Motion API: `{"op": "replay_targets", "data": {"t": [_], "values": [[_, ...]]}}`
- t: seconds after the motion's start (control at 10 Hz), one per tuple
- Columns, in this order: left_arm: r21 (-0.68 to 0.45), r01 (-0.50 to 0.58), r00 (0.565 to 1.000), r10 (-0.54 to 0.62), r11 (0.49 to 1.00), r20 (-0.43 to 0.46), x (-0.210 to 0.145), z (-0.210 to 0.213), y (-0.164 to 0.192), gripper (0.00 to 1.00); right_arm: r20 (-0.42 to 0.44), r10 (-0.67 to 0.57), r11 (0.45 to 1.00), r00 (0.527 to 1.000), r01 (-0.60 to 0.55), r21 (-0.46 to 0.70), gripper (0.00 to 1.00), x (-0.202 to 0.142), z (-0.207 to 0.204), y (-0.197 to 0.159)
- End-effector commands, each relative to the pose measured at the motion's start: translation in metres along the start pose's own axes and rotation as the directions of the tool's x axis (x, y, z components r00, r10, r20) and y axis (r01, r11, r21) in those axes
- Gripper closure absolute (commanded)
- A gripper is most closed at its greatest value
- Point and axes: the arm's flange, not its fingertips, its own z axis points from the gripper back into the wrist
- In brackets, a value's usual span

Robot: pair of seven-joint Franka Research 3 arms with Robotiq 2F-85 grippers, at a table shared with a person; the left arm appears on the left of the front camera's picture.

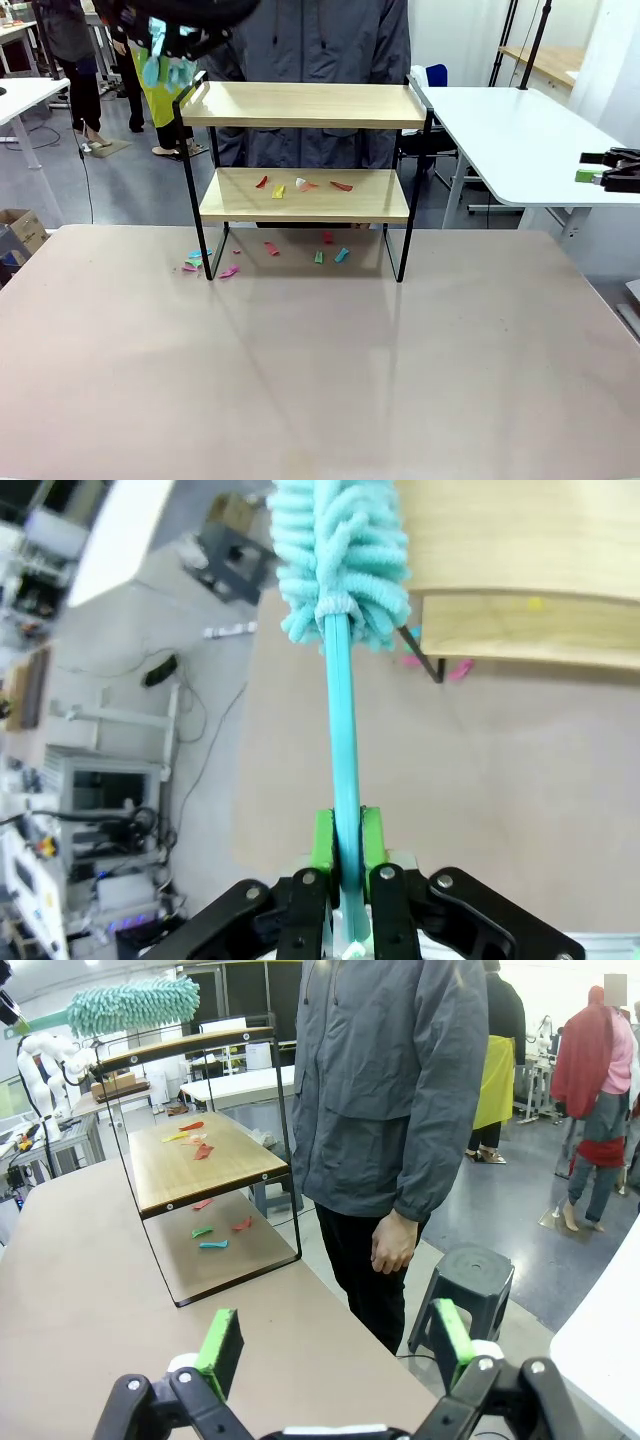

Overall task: Clean the shelf.
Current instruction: Clean the specific section of the Shelf indicated by the human with the Duster.

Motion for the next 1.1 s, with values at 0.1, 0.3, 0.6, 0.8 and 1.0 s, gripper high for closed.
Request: {"op": "replay_targets", "data": {"t": [0.1, 0.3, 0.6, 0.8, 1.0], "values": [[-0.280, 0.269, 0.958, -0.226, 0.921, 0.177, -0.031, -0.001, 0.062, 0.87, -0.003, 0.004, 1.000, 1.000, -0.004, -0.001, 0.00, 0.003, -0.001, 0.000], [-0.360, 0.493, 0.864, -0.399, 0.792, 0.307, -0.053, 0.006, 0.096, 0.87, -0.003, 0.004, 1.000, 1.000, -0.004, -0.001, 0.00, 0.003, -0.001, 0.000], [-0.331, 0.821, 0.570, -0.689, 0.465, 0.448, -0.078, 0.007, 0.121, 0.87, -0.003, 0.004, 1.000, 1.000, -0.004, -0.001, 0.00, 0.003, -0.001, 0.000], [-0.252, 0.924, 0.373, -0.819, 0.287, 0.437, -0.086, -0.001, 0.125, 0.87, -0.003, 0.004, 1.000, 1.000, -0.004, -0.001, 0.00, 0.003, -0.001, 0.000], [-0.177, 0.975, 0.192, -0.904, 0.133, 0.381, -0.089, -0.018, 0.129, 0.87, -0.003, 0.004, 1.000, 1.000, -0.004, -0.001, 0.00, 0.003, -0.001, 0.000]]}}
